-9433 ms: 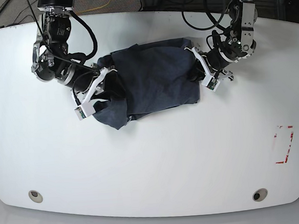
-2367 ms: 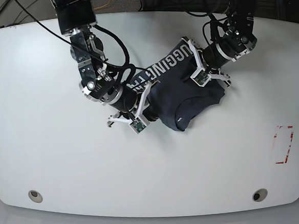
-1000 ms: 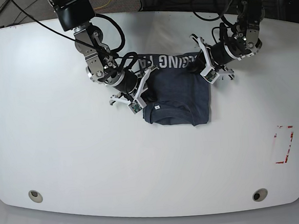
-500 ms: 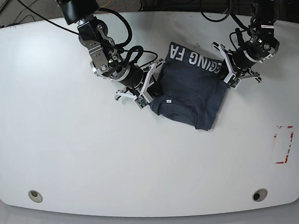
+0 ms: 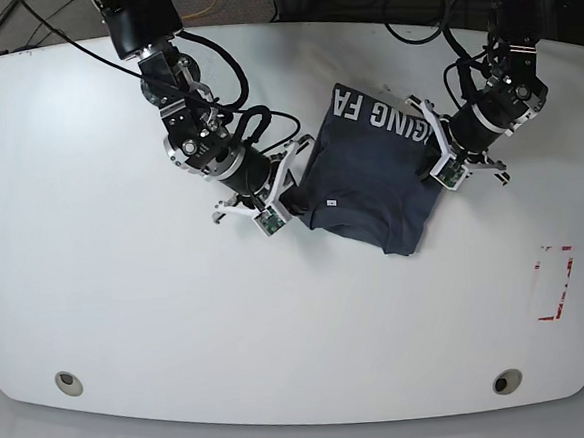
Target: Layout the t-shirt on the table in an organized manner, then fold the t-shirt properly
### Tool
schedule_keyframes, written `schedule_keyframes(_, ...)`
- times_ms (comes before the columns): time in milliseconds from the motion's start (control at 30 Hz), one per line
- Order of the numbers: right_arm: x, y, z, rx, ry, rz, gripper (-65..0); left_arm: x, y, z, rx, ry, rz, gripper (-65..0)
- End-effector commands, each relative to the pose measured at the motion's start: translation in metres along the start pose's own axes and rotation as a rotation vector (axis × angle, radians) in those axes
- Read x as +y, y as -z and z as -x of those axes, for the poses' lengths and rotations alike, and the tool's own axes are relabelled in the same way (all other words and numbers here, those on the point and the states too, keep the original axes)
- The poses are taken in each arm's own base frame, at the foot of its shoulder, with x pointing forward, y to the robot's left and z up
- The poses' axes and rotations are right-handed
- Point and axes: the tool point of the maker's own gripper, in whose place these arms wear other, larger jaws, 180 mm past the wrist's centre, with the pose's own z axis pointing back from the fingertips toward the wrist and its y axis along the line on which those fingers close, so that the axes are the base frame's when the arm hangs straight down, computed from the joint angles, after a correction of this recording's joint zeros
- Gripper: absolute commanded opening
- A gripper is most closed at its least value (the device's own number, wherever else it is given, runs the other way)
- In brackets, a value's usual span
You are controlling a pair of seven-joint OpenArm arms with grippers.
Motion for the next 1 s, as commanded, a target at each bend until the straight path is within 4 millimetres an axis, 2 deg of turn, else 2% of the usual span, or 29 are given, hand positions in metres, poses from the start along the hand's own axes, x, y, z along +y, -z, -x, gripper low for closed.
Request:
schedule_keyframes(0, -0.007, -0.007, -0.022, -0.066, -0.02, 0.01, -63.1, 0.003, 0.001, -0.035, -0.129, -0.02, -0.022, -65.0)
schedule_keyframes(200, -0.009, -0.012, -0.029, -0.086, -0.032, 0.015, -63.1, 0.014, 0.009, -0.067, -0.313, -0.112, -0.134, -65.0)
schedule_keyframes(367, -0.028, -0.026, -0.028, -0.095, -0.03, 0.069, -63.1, 0.016, 0.017, -0.088, -0.459, -0.17, -0.196, -65.0)
schedule_keyframes(600, -0.063, -0.05, -0.034, -0.132, -0.01, 0.17, -63.1, 0.009, 0.035, -0.085, -0.53, -0.226, -0.213, -65.0)
schedule_keyframes(833, -0.1, -0.072, -0.028, -0.115, -0.046, 0.252, -63.1, 0.004, 0.041, -0.073, -0.522, -0.247, -0.206, -65.0)
schedule_keyframes(967, -0.109, -0.082, -0.02, -0.123, -0.035, 0.282, -63.1, 0.004, 0.04, -0.069, -0.513, -0.253, -0.209, -65.0)
